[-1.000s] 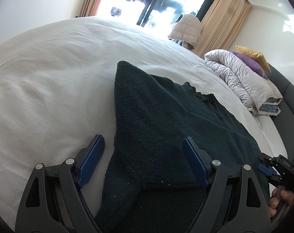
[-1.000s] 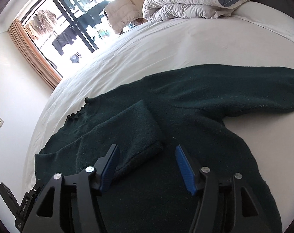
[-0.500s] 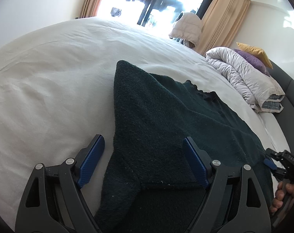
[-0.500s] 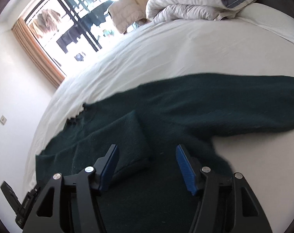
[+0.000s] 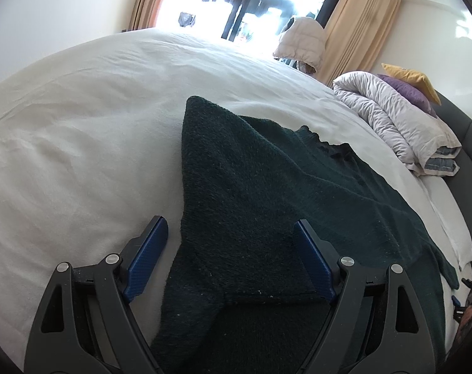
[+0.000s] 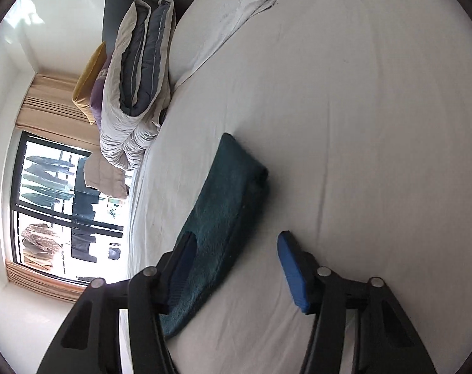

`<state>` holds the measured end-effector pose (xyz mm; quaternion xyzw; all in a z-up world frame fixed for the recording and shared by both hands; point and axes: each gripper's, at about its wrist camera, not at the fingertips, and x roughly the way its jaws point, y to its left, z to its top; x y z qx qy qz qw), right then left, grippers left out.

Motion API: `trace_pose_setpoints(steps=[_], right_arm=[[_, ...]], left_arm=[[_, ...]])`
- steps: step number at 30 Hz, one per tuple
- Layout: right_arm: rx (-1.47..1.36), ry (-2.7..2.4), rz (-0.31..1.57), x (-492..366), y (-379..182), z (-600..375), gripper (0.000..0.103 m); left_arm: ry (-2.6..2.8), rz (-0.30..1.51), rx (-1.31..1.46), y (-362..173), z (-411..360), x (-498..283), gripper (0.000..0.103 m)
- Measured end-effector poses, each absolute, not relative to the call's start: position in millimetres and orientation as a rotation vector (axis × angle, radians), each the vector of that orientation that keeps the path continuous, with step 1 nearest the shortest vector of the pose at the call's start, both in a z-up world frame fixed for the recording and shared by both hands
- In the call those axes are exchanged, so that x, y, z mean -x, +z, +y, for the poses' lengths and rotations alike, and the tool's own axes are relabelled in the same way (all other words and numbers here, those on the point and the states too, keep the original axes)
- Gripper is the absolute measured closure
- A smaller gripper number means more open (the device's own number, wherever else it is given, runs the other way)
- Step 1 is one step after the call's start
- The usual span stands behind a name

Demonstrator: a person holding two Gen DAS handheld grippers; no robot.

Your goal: Fold small clothes

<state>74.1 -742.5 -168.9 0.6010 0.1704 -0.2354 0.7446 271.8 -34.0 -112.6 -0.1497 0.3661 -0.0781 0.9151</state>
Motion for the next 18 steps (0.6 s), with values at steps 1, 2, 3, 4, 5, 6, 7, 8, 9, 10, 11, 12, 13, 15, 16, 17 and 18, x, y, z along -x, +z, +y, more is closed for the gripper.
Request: trace_pose_setpoints(steps=[1,2,3,4,5,6,7,8,9,10,11,12,13,15,16,17,18], right_arm=[[-1.31,-0.519,0.367,-77.1,-168.7,-744.5,0.046],[-1.31,-0.524,0.362,-82.4,-168.5,-746.0,0.046],[-1.316,-0.525,0.355,-87.7,-168.7,-749.1,0.046],[-1.32,-0.521,0.349,-95.5,-168.5,-748.7,0.046],[-1.322,-0.516,0.346,-101.0,-167.5,-750.9,0.046],[-1.319,-0.517,0.348,-105.1,-168.0,-753.6,0.046],[-1.315,-0.518,0.345,-110.2,-168.0,-755.9,0.046],[-1.311,-0.522,0.338,-112.4,-167.9,-758.2,0.048],[-1.311,-0.523,0.336,-114.5,-168.4,-761.6,0.051],[-1.312,-0.525,0.344,-116.4,-169.2,-764.3,0.06],[-1.311,-0.534,0.361,-117.8,-170.2,-765.5,0.069],[-1.3,-0.547,0.377,-117.9,-169.6,-765.5,0.073],[-1.279,-0.556,0.388,-119.8,-165.6,-762.4,0.081],[-1.202,-0.556,0.395,-126.3,-149.3,-748.2,0.088],[-1.16,-0.552,0.402,-128.8,-139.5,-737.6,0.088],[-1.108,-0.535,0.408,-136.0,-126.4,-723.5,0.088],[-1.063,-0.511,0.415,-144.0,-114.3,-709.5,0.088]], left_arm=[[-0.16,0.755,0.306,-112.6,-34.2,-272.2,0.021],[-0.158,0.756,0.302,-112.3,-34.5,-272.6,0.021],[-0.157,0.757,0.299,-112.5,-35.3,-273.2,0.021],[-0.157,0.757,0.298,-112.6,-35.3,-273.5,0.021],[-0.157,0.757,0.299,-112.7,-35.4,-273.4,0.021],[-0.157,0.757,0.299,-112.7,-35.4,-273.4,0.021],[-0.158,0.757,0.299,-112.7,-35.4,-273.4,0.021],[-0.158,0.757,0.299,-112.6,-35.5,-273.7,0.021],[-0.158,0.757,0.3,-112.7,-35.4,-273.3,0.021],[-0.158,0.756,0.3,-112.6,-35.4,-273.5,0.021],[-0.158,0.756,0.301,-112.7,-35.3,-273.2,0.021],[-0.158,0.756,0.301,-112.6,-35.4,-273.0,0.021],[-0.157,0.756,0.3,-112.6,-35.4,-272.9,0.021],[-0.158,0.756,0.301,-112.5,-35.4,-272.7,0.021],[-0.159,0.755,0.303,-112.4,-35.3,-273.1,0.021],[-0.16,0.754,0.305,-112.3,-35.3,-273.2,0.021],[-0.161,0.754,0.308,-112.1,-35.2,-273.4,0.021]])
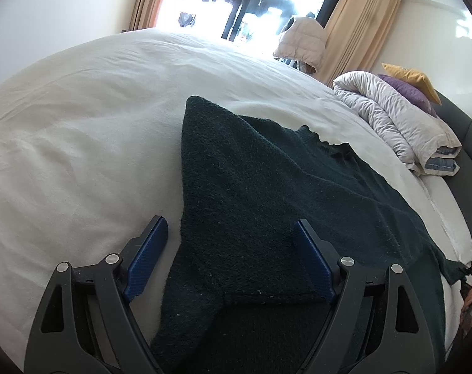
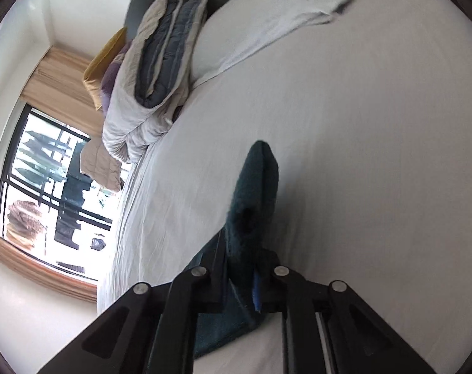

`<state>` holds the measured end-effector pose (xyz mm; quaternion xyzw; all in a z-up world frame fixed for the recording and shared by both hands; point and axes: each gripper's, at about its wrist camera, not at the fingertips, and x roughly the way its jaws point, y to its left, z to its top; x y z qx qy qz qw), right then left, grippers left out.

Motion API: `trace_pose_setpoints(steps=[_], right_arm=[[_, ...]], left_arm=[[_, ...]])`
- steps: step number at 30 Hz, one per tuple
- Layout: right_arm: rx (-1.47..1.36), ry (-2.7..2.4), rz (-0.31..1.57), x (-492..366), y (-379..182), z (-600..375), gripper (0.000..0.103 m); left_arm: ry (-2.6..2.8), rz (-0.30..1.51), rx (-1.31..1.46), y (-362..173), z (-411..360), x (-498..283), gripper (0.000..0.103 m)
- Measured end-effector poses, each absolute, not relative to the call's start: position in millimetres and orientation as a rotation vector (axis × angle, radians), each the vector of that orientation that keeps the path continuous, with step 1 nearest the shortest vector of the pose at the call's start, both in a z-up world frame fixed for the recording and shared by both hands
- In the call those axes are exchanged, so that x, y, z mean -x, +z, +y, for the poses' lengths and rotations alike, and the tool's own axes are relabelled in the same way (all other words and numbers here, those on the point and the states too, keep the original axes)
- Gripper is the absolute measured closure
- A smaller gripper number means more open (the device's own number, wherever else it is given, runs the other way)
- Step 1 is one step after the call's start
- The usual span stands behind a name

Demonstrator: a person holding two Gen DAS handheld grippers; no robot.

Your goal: Fold small clothes

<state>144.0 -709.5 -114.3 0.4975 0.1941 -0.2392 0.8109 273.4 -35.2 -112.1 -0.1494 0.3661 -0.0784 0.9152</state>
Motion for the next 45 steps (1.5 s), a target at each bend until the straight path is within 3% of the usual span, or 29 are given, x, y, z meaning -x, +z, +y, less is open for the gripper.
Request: trace_pose_setpoints(steps=[9,18,36,45], right_arm=[[-0.527,-0.172,0.515,-252.4,-9.7,-485.0,0.088],[-0.255,0.056,0.681,-323.8,-45.3,-273.4,0.088],[-0.104,0.089,0.707,-330.6,-61.8,-198.0,0.088],[-0.1,0.133,0.731,-339.3,-74.3,-166.4,0.082]], left_arm=[[-0.184,0.736,0.355,-112.0,-29.4,-271.8,0.021],[-0.226,0.701,0.451,-113.4,-17.0,-267.9,0.021],[-0.271,0.624,0.579,-116.5,13.2,-250.1,0.021],[-0.271,0.563,0.656,-117.8,34.7,-237.4,0.02]])
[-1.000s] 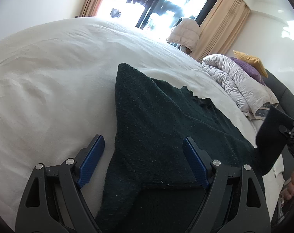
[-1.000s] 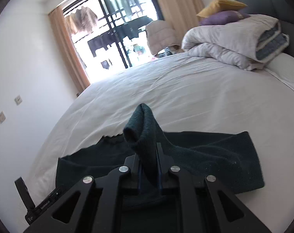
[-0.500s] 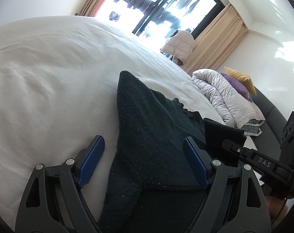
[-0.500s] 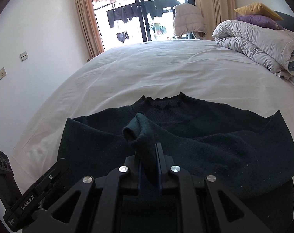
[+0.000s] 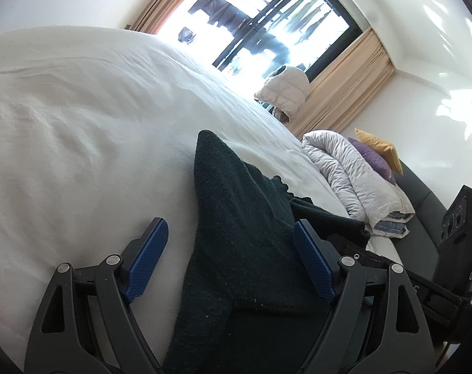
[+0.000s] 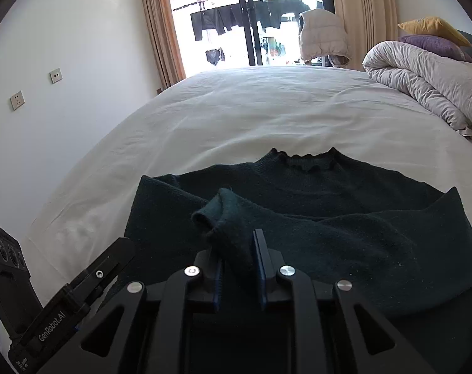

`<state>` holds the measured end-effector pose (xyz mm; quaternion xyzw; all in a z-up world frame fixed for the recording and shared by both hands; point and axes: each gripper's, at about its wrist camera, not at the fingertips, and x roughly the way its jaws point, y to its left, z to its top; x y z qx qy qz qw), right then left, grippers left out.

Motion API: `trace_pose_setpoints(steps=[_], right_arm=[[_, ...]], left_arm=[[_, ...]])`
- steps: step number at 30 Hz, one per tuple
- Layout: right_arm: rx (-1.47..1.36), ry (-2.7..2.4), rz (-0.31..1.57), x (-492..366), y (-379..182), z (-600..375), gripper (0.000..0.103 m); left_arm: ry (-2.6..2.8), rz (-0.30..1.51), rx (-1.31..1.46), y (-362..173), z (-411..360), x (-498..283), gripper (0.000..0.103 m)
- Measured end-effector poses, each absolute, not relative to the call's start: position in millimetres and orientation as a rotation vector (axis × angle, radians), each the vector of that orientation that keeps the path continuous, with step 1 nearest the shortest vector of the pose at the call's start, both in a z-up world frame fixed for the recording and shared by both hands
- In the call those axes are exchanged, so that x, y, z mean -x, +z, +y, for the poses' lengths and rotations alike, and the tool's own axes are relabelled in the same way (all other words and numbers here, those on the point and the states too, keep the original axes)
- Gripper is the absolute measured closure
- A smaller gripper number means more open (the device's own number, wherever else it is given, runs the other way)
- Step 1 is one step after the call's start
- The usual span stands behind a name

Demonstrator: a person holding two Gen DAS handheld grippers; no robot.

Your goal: Fold small clothes

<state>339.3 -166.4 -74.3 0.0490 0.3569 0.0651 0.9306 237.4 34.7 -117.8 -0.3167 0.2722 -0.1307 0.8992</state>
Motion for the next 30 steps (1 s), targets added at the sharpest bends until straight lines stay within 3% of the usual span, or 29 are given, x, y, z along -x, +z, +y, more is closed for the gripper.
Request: trace_pose_setpoints(steps=[6,7,8,10,13,21,26,27,28,30], right_arm=[[-0.131,0.149,0.76,-347.4,-85.5,-157.8,0.081],[-0.14,0.163,0.77,-347.7,-88.1,-156.8,0.075],[-0.156,0.199,0.793,-348.0,-92.1,-154.9,0.059],[-0.211,0.255,0.827,-345.9,-98.6,-157.5,0.043],[-0.246,0.265,0.806,-333.6,-95.6,-171.9,0.036],[-0.406,0.115,0.706,-314.2,-73.6,-280.2,0.036],[-0.621,0.027,0.793,-322.3,-110.7,-354.4,0.036],[-0.638,0.018,0.815,-320.8,-121.6,-360.8,0.041],[-0.638,0.028,0.793,-315.4,-125.0,-364.6,0.053],[-0.608,0.063,0.789,-303.8,-123.4,-364.8,0.054]], left_arm=[[-0.271,0.549,0.673,-116.1,42.1,-230.1,0.02],[-0.272,0.547,0.675,-115.4,39.9,-229.2,0.02],[-0.272,0.544,0.68,-115.5,41.4,-227.8,0.02],[-0.274,0.534,0.697,-115.4,44.1,-225.9,0.02],[-0.275,0.531,0.709,-115.2,46.1,-223.1,0.02],[-0.274,0.531,0.711,-113.8,49.8,-220.9,0.02],[-0.263,0.548,0.69,-112.6,42.0,-223.0,0.02],[-0.26,0.552,0.686,-111.0,40.1,-225.1,0.02],[-0.259,0.555,0.682,-110.3,39.0,-225.6,0.02],[-0.255,0.56,0.676,-109.2,36.9,-226.8,0.02]])
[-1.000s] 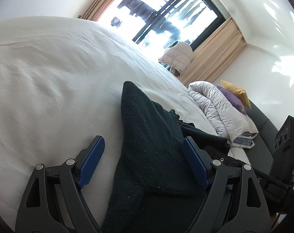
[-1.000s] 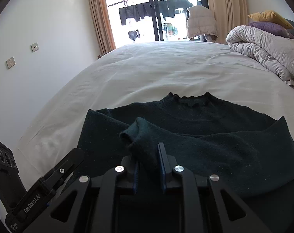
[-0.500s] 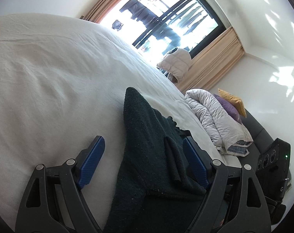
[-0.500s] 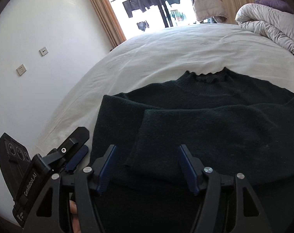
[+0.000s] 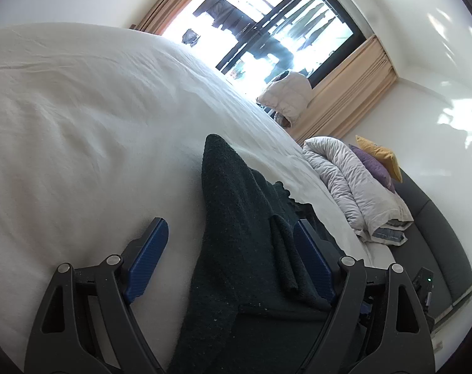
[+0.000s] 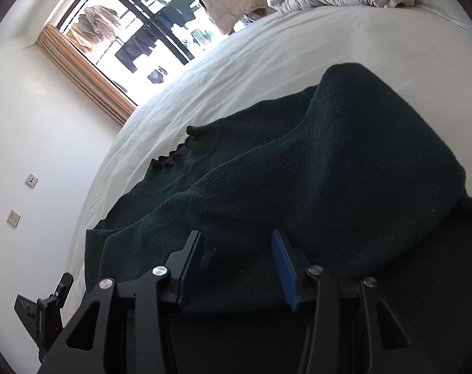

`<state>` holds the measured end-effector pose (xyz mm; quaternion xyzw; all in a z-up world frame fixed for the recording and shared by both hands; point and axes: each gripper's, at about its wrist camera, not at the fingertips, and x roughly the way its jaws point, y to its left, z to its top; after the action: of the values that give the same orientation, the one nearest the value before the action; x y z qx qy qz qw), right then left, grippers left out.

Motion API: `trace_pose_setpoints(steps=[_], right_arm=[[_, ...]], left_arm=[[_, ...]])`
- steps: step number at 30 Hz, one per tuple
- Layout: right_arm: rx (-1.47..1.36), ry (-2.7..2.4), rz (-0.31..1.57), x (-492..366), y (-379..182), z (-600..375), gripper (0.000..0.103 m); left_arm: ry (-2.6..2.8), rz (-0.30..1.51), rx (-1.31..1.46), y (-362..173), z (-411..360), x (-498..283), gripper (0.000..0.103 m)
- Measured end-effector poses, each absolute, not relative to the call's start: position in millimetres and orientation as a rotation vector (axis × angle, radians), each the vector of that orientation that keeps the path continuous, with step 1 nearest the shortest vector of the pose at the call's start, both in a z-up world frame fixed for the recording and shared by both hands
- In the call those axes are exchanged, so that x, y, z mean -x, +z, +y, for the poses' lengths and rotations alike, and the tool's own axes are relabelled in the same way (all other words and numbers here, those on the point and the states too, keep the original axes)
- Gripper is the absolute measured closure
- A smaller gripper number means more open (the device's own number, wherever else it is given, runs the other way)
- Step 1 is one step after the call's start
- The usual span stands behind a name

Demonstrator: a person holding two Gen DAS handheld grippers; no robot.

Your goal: Fold small clothes

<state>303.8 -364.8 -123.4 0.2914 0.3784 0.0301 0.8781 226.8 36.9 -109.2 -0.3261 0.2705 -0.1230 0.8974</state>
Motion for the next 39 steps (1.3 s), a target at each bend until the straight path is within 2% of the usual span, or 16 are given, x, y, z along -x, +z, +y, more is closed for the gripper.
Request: trace_pose_setpoints(steps=[3,6,9,11,12,13,14,15,17,18,20,22,24,28,32,39], right_arm=[[-0.561,0.113,0.794,-290.7,-109.4,-367.0,0.054],[-0.579,0.084,0.672,-278.7,-85.0,-394.2,0.053],[-0.678,0.042,0.647,-286.6,-86.1,-440.3,0.044],[-0.72,0.047,0.721,-300.0,-104.3,-461.4,0.033],[-0.717,0.052,0.792,-307.4,-119.4,-469.2,0.033],[-0.72,0.068,0.823,-309.8,-131.4,-478.3,0.046],[-0.747,0.075,0.81,-305.8,-136.5,-487.9,0.067],[-0.817,0.093,0.792,-298.2,-140.4,-500.3,0.073],[-0.987,0.087,0.744,-274.3,-146.1,-523.2,0.074],[-1.008,0.066,0.737,-260.9,-144.2,-528.4,0.073],[-0.906,-0.001,0.754,-231.5,-128.9,-522.5,0.053],[-0.755,-0.016,0.751,-200.1,-108.6,-505.0,0.044],[-0.591,-0.001,0.746,-167.0,-89.1,-481.0,0.042],[-0.228,0.016,0.745,-101.7,-65.4,-435.4,0.03],[0.029,0.036,0.752,-42.4,-58.2,-414.0,0.028],[0.246,0.026,0.721,33.3,-57.0,-404.8,0.028]], left_arm=[[-0.249,0.569,0.665,-110.5,36.4,-229.7,0.02],[-0.245,0.575,0.658,-110.4,34.7,-230.6,0.02],[-0.239,0.583,0.647,-110.0,32.1,-232.9,0.02],[-0.234,0.588,0.638,-108.6,30.0,-235.0,0.02],[-0.232,0.59,0.635,-107.9,28.6,-236.6,0.02],[-0.23,0.593,0.632,-108.1,27.8,-237.3,0.02],[-0.228,0.596,0.628,-107.9,26.9,-237.8,0.02],[-0.226,0.599,0.625,-107.7,24.9,-239.2,0.02],[-0.223,0.609,0.619,-107.8,23.3,-240.7,0.02],[-0.222,0.617,0.616,-108.2,24.0,-242.7,0.02],[-0.226,0.638,0.609,-106.9,22.4,-245.3,0.02],[-0.236,0.676,0.593,-103.0,20.5,-244.8,0.02],[-0.221,0.736,0.532,-95.2,15.5,-236.7,0.02],[-0.245,0.779,0.399,-79.8,10.6,-181.5,0.02],[-0.278,0.783,0.304,-71.0,13.7,-103.4,0.02],[-0.275,0.785,-0.096,-76.7,5.9,30.3,0.02]])
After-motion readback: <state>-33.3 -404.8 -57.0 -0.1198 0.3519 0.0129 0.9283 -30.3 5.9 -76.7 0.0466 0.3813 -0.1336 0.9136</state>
